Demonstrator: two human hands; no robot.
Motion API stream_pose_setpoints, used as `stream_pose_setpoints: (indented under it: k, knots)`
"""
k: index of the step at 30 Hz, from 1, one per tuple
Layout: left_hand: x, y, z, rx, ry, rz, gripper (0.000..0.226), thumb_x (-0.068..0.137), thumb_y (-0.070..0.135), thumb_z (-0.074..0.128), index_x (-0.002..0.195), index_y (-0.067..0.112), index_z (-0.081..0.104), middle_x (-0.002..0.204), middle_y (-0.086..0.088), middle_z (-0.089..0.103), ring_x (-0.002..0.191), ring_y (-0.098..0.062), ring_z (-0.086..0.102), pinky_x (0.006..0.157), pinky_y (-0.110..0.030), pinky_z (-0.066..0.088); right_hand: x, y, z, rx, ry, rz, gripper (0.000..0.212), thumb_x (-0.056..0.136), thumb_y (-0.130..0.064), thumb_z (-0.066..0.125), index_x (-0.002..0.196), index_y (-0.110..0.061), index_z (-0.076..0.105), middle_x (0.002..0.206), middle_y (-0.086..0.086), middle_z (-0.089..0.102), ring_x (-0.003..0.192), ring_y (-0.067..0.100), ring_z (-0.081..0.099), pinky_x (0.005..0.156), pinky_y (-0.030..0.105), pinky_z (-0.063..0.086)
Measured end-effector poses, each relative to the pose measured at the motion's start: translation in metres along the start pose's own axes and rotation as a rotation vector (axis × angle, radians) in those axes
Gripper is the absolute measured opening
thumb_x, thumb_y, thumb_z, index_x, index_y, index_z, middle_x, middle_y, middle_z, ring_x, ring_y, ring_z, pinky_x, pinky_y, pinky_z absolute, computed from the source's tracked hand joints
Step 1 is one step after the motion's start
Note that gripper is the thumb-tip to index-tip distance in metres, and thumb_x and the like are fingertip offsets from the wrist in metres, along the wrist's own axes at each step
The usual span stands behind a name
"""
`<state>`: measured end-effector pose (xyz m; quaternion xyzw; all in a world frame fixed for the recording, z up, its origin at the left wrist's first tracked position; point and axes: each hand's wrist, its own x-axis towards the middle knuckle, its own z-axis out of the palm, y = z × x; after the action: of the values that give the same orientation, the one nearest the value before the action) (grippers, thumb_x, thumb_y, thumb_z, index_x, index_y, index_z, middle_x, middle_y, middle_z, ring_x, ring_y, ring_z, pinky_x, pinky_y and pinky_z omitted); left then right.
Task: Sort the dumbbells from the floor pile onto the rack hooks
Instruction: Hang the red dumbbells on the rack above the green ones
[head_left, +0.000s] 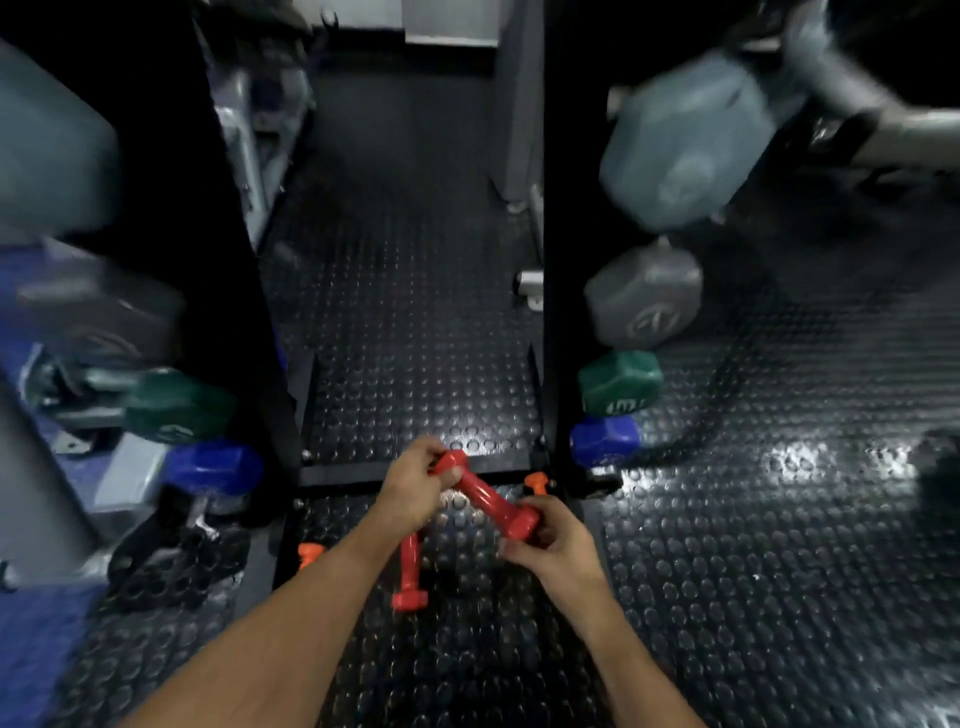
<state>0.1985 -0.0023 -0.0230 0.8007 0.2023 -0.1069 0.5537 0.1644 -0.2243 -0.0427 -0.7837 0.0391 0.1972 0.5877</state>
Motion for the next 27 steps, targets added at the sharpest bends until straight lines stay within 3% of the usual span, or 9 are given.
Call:
stream_pose_setpoints:
  k: [2, 5, 9, 14, 19, 24, 27]
  knots:
    - [-0.019, 0.030, -0.016, -0.024, 0.025, 0.045, 0.021, 0.096, 0.015, 0.068, 0.111, 0.028, 0.059, 0.116, 0.004, 0.067, 0.109, -0.012, 0.064, 0.102, -0.034, 0.050, -0.010, -0.038, -0.012, 0.008, -0.029, -0.056, 0.045, 0.072, -0.008, 0.091, 0.108, -0.027, 0.071, 0.095, 0.007, 0.077, 0.083, 0.018, 0.073, 0.074, 0.023, 0.057]
    - [-0.046, 0.078, -0.037, -0.006, 0.074, 0.131, 0.025, 0.097, 0.017, 0.067, 0.121, 0.024, 0.064, 0.117, 0.006, 0.067, 0.112, -0.011, 0.062, 0.103, -0.030, 0.045, -0.026, -0.095, -0.030, 0.026, -0.071, -0.119, 0.052, 0.072, -0.007, 0.092, 0.115, -0.028, 0.071, 0.097, 0.009, 0.077, 0.082, 0.013, 0.073, 0.071, 0.021, 0.056]
    - [-0.069, 0.138, -0.067, 0.008, 0.152, 0.227, 0.023, 0.093, 0.017, 0.071, 0.116, 0.019, 0.070, 0.106, 0.004, 0.073, 0.104, -0.014, 0.068, 0.101, -0.042, 0.053, -0.045, -0.167, -0.050, 0.038, -0.110, -0.200, 0.059, 0.064, -0.026, 0.094, 0.117, -0.033, 0.070, 0.103, 0.004, 0.079, 0.098, 0.017, 0.075, 0.089, 0.032, 0.059]
    - [-0.103, 0.212, -0.099, -0.058, 0.186, 0.330, 0.021, 0.093, 0.020, 0.072, 0.114, 0.021, 0.073, 0.104, 0.008, 0.075, 0.105, -0.011, 0.069, 0.104, -0.042, 0.052, -0.074, -0.247, -0.076, 0.034, -0.149, -0.302, 0.056, 0.080, 0.003, 0.084, 0.128, -0.020, 0.065, 0.102, 0.007, 0.074, 0.089, 0.011, 0.072, 0.079, 0.025, 0.058]
    - [-0.138, 0.270, -0.127, -0.151, 0.203, 0.415, 0.019, 0.094, 0.013, 0.070, 0.113, 0.015, 0.072, 0.102, 0.000, 0.076, 0.099, -0.014, 0.072, 0.099, -0.043, 0.056, -0.104, -0.315, -0.097, 0.024, -0.157, -0.415, 0.063, 0.076, -0.012, 0.082, 0.134, -0.028, 0.063, 0.108, -0.003, 0.077, 0.102, 0.008, 0.071, 0.089, 0.023, 0.053]
    - [-0.179, 0.332, -0.147, -0.212, 0.227, 0.519, 0.015, 0.093, 0.008, 0.070, 0.104, 0.018, 0.074, 0.097, -0.008, 0.076, 0.082, -0.013, 0.067, 0.088, -0.036, 0.057, -0.137, -0.377, -0.119, -0.044, -0.125, -0.544, 0.046, 0.078, -0.008, 0.080, 0.120, -0.025, 0.069, 0.107, -0.004, 0.077, 0.101, 0.009, 0.071, 0.087, 0.021, 0.050]
    - [-0.200, 0.373, -0.156, -0.297, 0.214, 0.595, 0.018, 0.092, 0.002, 0.070, 0.101, 0.016, 0.076, 0.098, -0.008, 0.076, 0.089, -0.014, 0.068, 0.084, -0.028, 0.057, -0.160, -0.416, -0.132, -0.069, -0.098, -0.633, 0.040, 0.077, -0.012, 0.080, 0.111, -0.031, 0.069, 0.103, -0.004, 0.074, 0.098, 0.013, 0.070, 0.084, 0.026, 0.052]
